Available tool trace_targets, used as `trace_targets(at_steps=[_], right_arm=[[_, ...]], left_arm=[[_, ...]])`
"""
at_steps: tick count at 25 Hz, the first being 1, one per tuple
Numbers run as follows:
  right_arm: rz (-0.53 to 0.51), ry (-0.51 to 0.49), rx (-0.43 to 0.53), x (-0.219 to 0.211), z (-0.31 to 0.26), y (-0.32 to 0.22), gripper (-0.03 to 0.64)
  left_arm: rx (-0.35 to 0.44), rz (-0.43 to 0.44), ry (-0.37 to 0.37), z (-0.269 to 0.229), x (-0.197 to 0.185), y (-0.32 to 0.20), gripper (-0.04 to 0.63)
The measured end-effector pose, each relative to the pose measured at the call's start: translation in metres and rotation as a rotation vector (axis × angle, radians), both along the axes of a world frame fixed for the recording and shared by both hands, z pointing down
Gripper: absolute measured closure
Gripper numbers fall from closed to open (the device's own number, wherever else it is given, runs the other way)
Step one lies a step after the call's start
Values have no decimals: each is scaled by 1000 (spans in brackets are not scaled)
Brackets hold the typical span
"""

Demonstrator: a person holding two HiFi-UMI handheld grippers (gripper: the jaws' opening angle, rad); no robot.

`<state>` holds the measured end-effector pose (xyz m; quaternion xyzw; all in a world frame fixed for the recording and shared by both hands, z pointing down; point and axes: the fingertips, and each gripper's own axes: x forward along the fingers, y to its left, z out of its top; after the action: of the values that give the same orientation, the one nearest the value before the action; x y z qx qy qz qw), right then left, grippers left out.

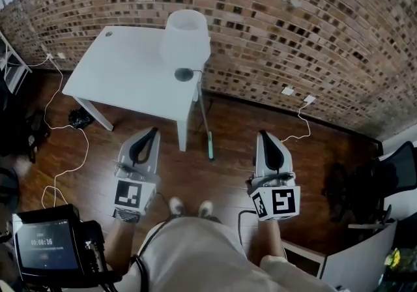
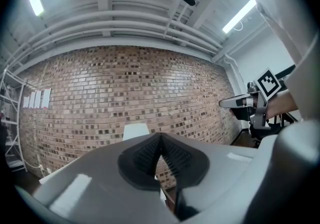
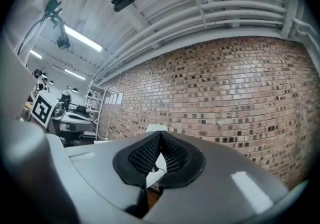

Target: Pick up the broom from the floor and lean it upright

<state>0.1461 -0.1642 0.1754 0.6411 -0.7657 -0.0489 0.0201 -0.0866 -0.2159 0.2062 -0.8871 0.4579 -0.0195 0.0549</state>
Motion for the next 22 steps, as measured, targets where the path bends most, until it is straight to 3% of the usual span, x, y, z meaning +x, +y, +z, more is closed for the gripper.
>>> trace_targets(at_steps=[8, 12, 14, 19, 22], right_arm=[[24, 30, -32, 4, 10, 11, 604], [45, 9, -42, 9, 15, 24, 604], [59, 3, -42, 10, 17, 34, 604], [52, 3, -38, 14, 20, 79, 604], [38, 25, -5, 21, 13, 112, 604]], left_arm=[[-11, 10, 6, 0, 0, 6, 594], [-56, 16, -24, 15, 1, 11, 594], [-27, 29, -27, 19, 6, 12, 594], [-39, 51, 13, 26, 16, 53, 594], [-4, 52, 11, 27, 22, 88, 594]])
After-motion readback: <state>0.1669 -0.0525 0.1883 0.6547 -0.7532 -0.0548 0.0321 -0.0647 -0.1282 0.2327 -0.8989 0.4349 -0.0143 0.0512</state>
